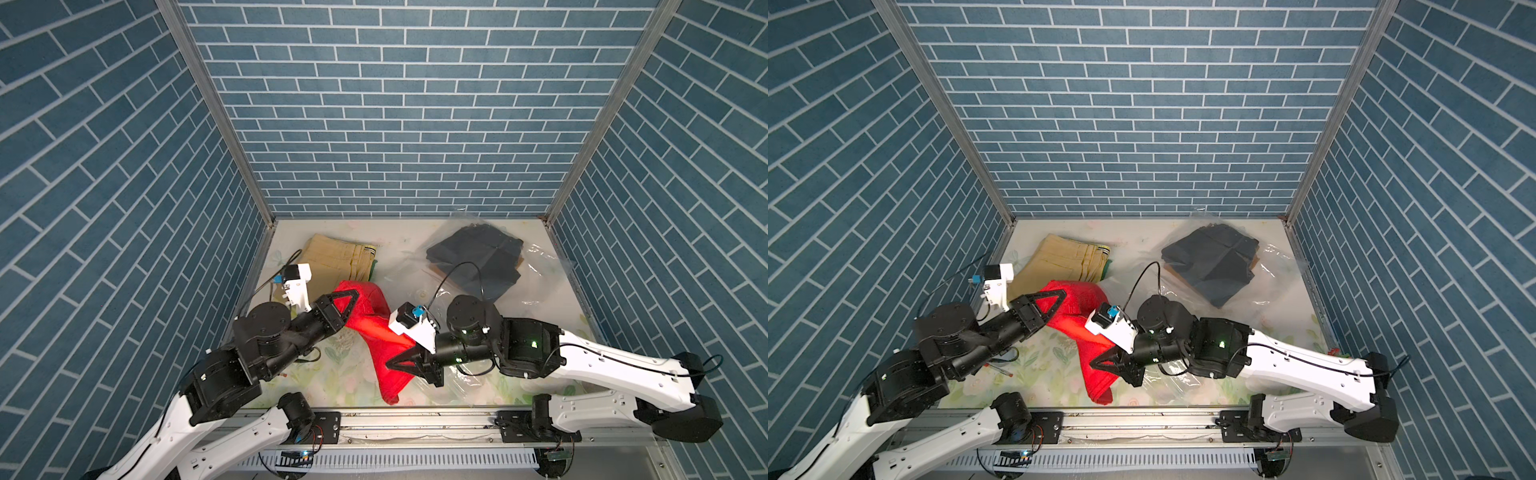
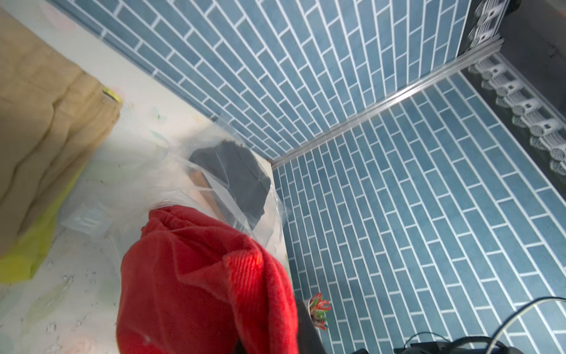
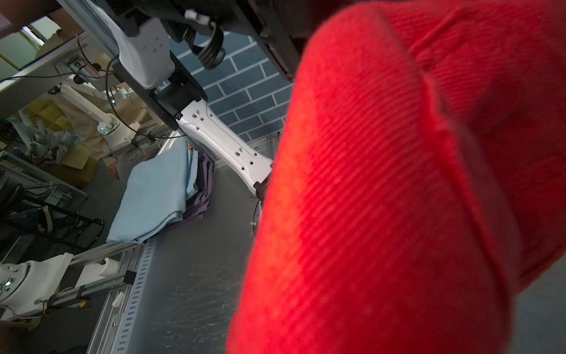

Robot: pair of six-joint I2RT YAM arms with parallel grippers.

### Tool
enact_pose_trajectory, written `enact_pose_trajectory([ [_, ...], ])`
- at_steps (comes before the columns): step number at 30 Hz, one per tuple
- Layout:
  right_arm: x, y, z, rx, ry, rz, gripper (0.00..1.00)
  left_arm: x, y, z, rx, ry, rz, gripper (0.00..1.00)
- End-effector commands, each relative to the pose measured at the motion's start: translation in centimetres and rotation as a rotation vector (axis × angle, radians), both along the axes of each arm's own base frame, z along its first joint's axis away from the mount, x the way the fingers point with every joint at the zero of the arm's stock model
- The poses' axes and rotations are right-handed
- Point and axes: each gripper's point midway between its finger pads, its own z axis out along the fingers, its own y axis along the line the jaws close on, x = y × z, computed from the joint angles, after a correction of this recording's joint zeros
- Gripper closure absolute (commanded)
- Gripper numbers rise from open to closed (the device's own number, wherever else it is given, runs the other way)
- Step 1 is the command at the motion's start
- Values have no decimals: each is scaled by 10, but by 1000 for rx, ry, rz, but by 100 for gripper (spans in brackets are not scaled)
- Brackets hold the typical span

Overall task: Take the trousers out of the vacuum bag
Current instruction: Take out the trousers from the vacuum bag, then place the trousers at the center of the board.

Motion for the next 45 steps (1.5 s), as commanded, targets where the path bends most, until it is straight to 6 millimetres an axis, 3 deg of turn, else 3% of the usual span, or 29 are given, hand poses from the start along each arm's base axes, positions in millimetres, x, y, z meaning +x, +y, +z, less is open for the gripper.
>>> enact_pose_trajectory([
  [1, 20, 11, 55, 173, -99, -8, 100, 2, 30, 50, -9, -138, 115, 100],
  [6, 43, 20, 86, 236, -117, -28, 99, 6, 40, 97, -4, -224, 164, 100],
  [10, 60, 29, 103, 257, -147, -57, 100, 7, 50, 121, 8, -282, 208, 100],
  [17, 119, 50, 101, 163, -264, -244, 100, 19, 60, 142, 120, -369, 303, 100],
  [22, 156, 63, 92, 71, -354, -351, 100, 34, 71, 139, 224, -361, 426, 100],
  [34, 222, 82, 69, -108, -533, -538, 100, 76, 42, 127, 317, -373, 470, 100],
  [40, 242, 82, 60, -140, -558, -592, 100, 120, 37, 96, 305, -322, 433, 100],
  [45, 259, 79, 54, -145, -566, -626, 100, 158, 58, 68, 237, -276, 395, 100],
])
